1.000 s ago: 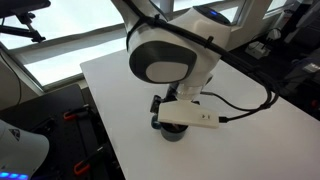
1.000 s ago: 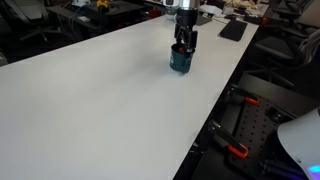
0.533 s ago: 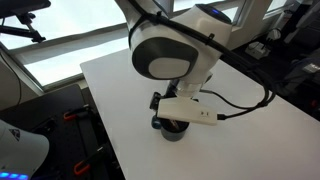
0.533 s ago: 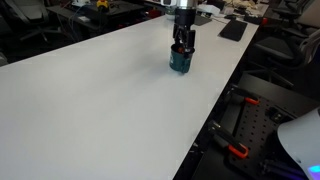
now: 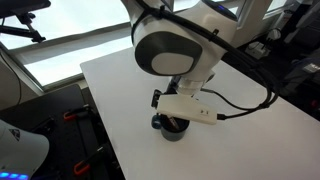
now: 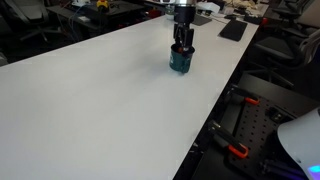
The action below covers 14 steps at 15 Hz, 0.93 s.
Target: Move the Sharpie to the table
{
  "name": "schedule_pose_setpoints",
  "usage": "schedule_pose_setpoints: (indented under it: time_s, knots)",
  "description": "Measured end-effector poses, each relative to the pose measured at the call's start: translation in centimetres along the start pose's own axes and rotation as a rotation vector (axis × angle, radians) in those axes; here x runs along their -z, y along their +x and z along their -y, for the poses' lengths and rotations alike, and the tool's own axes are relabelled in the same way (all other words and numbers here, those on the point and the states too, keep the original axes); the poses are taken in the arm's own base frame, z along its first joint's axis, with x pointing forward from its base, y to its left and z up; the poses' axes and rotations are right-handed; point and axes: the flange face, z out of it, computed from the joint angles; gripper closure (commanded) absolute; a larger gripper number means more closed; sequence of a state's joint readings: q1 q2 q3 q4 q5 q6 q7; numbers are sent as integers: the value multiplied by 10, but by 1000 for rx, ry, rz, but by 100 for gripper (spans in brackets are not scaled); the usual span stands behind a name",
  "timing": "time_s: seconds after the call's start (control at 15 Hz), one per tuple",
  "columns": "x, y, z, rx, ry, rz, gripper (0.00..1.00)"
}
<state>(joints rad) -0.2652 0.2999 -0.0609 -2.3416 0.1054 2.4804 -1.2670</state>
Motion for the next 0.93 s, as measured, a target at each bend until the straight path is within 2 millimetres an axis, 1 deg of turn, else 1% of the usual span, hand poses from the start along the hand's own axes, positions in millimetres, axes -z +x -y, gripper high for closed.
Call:
schedule_pose_setpoints:
  time_s: [0.07, 0.13, 0.27, 0.33, 0.4, 0.53, 0.6, 0.93]
  knots:
    - [1, 0, 0, -3, 0, 0, 52]
    - [1, 0, 0, -9, 1, 0, 52]
    - [1, 0, 1, -18, 10, 3, 36]
    - [1, 0, 1, -19, 12, 3, 23]
    - [1, 0, 2, -20, 13, 3, 18]
    - [1, 0, 2, -20, 13, 3, 3]
    - [2, 0, 2, -21, 14, 3, 0]
    - [6, 0, 3, -57, 19, 4, 0]
